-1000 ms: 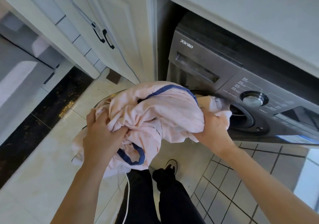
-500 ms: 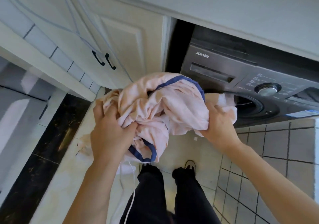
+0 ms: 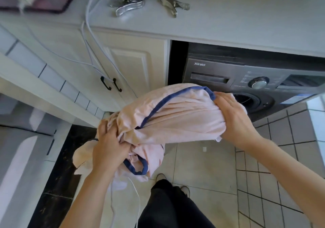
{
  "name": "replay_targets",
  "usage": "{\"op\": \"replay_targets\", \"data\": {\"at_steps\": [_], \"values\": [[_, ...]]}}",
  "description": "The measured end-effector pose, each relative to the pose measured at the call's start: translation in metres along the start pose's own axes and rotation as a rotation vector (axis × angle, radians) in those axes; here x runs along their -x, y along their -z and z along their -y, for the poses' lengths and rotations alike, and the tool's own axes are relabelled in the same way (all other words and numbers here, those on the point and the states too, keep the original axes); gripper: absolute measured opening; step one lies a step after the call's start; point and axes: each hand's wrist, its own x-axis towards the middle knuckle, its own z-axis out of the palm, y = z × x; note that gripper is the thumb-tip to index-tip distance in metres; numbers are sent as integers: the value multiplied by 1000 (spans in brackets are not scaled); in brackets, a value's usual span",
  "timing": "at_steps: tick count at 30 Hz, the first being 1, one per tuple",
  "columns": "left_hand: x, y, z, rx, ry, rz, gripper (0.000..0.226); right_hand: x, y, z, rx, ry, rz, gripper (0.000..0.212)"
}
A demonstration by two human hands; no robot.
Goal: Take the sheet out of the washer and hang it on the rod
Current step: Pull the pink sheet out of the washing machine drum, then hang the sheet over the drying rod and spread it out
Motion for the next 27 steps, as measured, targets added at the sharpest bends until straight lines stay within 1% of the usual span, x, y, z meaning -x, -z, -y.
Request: {"op": "replay_targets", "data": {"at_steps": [3,6,8,11,13,14,17,19,23,25,27], "values": [[10,7,-2,17,-32,-30,67,2,13,-1,37,-43,134,50],[17,15,4,-17,-53,-58,64,8,25,-5,96,-57,410,53],[19,21,11,-47,-76,-65,64,15,34,-7,119,-38,542,61],[22,31,16,-64,-81,-80,56,24,50,0,209,23,620,73],[21,40,16,-59,-86,-90,50,24,62,10,370,30,572,75],[19,45,14,-52,-98,-89,49,25,67,14,475,39,519,72],[12,62,11,-24,-186,-89,51,23,74,19,672,185,273,56],[6,76,8,-23,-227,-99,53,21,79,24,691,192,132,56],[-9,109,5,-41,-281,-101,62,14,95,61,702,210,-101,79],[-16,126,4,-57,-347,-105,66,12,107,80,755,199,-154,93],[-20,142,1,-65,-416,-112,70,12,121,97,796,192,-198,102]]}}
